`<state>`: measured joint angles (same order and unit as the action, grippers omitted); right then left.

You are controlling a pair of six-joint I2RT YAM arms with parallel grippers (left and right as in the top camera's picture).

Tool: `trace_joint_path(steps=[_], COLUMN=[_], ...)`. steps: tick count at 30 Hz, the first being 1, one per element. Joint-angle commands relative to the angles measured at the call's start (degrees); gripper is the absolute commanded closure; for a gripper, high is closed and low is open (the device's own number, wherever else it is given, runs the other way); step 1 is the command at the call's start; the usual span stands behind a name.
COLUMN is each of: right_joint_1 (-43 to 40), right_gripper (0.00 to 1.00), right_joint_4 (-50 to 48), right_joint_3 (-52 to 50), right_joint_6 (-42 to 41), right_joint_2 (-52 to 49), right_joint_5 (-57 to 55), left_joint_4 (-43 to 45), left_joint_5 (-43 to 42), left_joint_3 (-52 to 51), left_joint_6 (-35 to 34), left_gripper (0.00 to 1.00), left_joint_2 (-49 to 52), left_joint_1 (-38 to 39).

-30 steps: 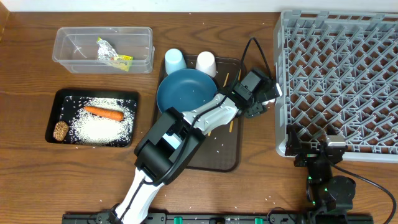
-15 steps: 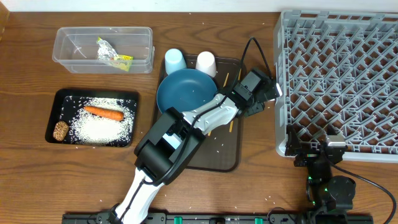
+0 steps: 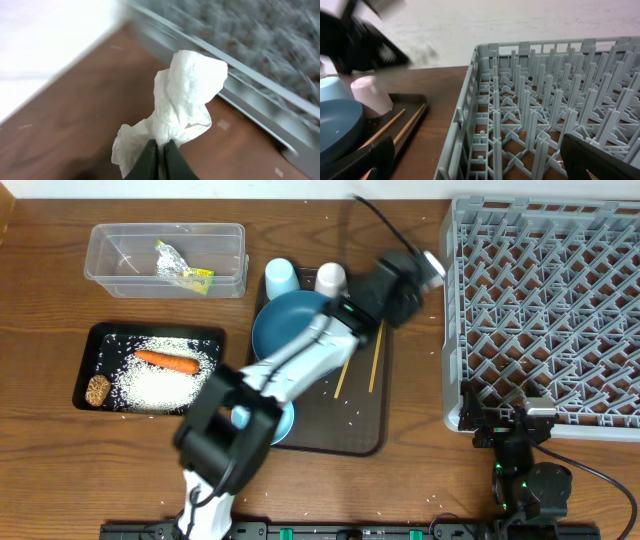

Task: Sort waste into correct bins and load items into the dishwasher rack
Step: 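Carry the tissue left and drop it into the clear plastic bin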

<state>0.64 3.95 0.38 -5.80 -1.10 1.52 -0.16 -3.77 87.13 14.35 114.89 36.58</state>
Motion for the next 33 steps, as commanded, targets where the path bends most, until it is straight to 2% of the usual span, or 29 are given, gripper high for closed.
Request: trace_joint_path(steps=[1, 6, 13, 20, 25, 26, 27, 28, 29, 31, 32, 33], right_joint_1=[-0.96, -0.96, -0.96, -0.96, -0.96, -0.96, -0.96, -0.96, -0.96, -0.96, -0.96, -0.96], right_gripper=[0.01, 0.01, 0.01, 0.01, 0.01, 0.01, 0.01, 0.01, 0.01, 0.01, 0.01, 0.01], right_joint_4=[0.2, 0.2, 0.2, 0.2, 0.2, 0.2, 0.2, 0.2, 0.2, 0.2, 0.2, 0.2], right_joint_3=[-0.07, -0.07, -0.07, -0.07, -0.07, -0.07, -0.07, -0.07, -0.07, -0.07, -0.07, -0.07], right_joint_6=[0.55, 0.55, 0.55, 0.55, 0.55, 0.55, 0.55, 0.55, 0.55, 0.55, 0.55, 0.55], right_joint_2=[-0.02, -0.02, -0.02, -0.02, -0.02, -0.02, -0.02, -0.02, -0.02, -0.02, -0.02, -0.02], right_joint_5=[0.02, 0.02, 0.02, 0.02, 0.02, 0.02, 0.02, 0.02, 0.02, 0.02, 0.02, 0.02], left_joint_4=[1.46, 4.85, 3.89, 2.97, 1.11, 0.81, 0.55, 0.39, 0.37, 0.42, 0.42, 0.42], left_joint_5=[1.7, 1.68, 1.68, 1.68, 1.68, 1.68, 1.7, 1.7, 1.68, 1.68, 1.68, 1.68], left_joint_3=[0.44, 0.44, 0.42, 0.37, 0.37, 0.37, 0.37, 0.37, 0.37, 0.37, 0.37, 0.37], left_joint_6=[-8.94, -20.39, -36.65, -38.27, -38.25, -38.25, -38.25, -38.23, -38.25, -38.25, -38.25, -38.25], left_gripper=[0.94, 0.94, 0.94, 0.94, 0.93, 0.91, 0.77, 0.5, 0.33, 0.06, 0.01, 0.02], left_joint_2=[-3.17, -4.07, -3.32, -3.3, -3.3, -3.3, -3.3, -3.3, -3.3, -3.3, -3.3, -3.3], left_joint_1=[-6.32, -17.18, -32.81, -41.92, -44.35, -44.54, -44.65, -44.65, -44.65, -44.63, -44.63, -44.65])
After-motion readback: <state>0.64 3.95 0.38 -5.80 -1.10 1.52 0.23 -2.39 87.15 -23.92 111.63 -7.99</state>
